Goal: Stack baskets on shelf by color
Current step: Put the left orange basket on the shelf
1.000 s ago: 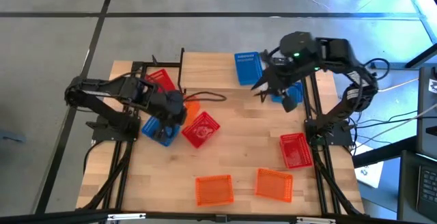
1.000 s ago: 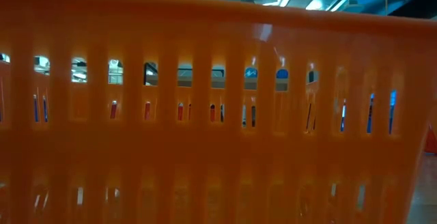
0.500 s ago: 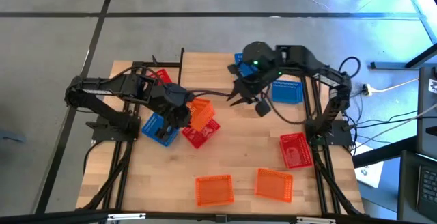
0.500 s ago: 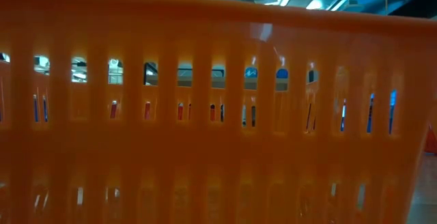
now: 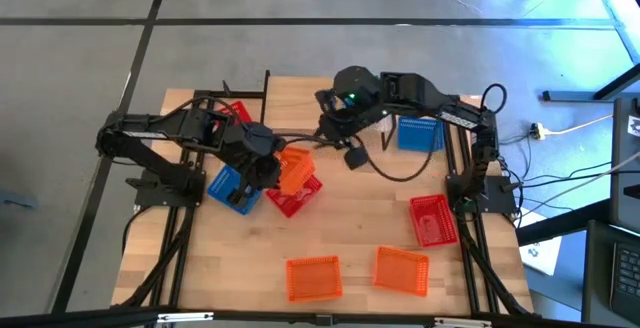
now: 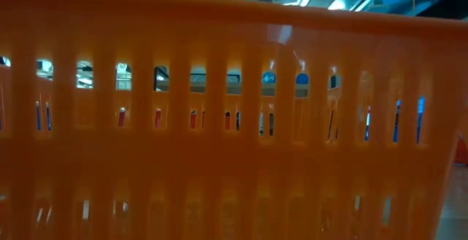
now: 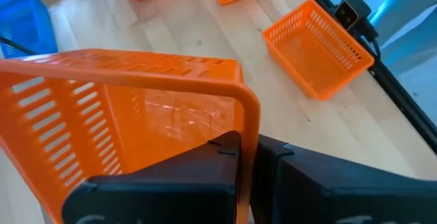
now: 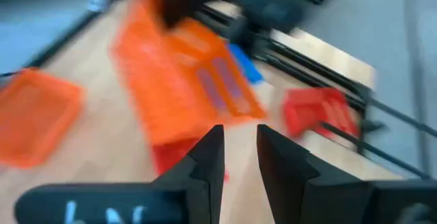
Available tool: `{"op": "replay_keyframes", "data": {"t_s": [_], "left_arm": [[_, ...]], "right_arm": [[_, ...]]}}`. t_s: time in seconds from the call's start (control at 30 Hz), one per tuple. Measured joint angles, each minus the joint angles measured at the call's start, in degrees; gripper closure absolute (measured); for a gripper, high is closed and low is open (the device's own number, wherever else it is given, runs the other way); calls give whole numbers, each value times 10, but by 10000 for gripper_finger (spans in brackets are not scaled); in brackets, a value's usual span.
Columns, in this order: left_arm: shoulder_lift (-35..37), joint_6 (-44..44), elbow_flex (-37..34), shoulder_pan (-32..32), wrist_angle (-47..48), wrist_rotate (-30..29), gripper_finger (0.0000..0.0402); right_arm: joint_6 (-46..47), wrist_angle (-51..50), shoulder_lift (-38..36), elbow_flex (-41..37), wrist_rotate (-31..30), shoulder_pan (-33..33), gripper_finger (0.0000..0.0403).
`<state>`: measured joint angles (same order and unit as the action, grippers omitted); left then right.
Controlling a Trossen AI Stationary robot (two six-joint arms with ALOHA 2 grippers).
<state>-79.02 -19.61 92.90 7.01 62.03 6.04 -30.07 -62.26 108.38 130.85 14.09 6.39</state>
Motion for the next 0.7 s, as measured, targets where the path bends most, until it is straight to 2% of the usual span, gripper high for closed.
{"op": "replay_keyframes", "data": {"t_s": [0.07,0.13,0.47,0.7], "left_arm": [[-1,0,0,0,0,-5,401],[-1,0,0,0,0,-5,401],[-1,0,0,-6,0,29,401],[-6,0,0,-12,4,43,401]], "right_arm": [[9,1,0,0,-23,0,317],[13,1,0,0,-21,-1,317],[14,17,14,0,113,-1,317],[15,28,32,0,144,-1,317]]}}
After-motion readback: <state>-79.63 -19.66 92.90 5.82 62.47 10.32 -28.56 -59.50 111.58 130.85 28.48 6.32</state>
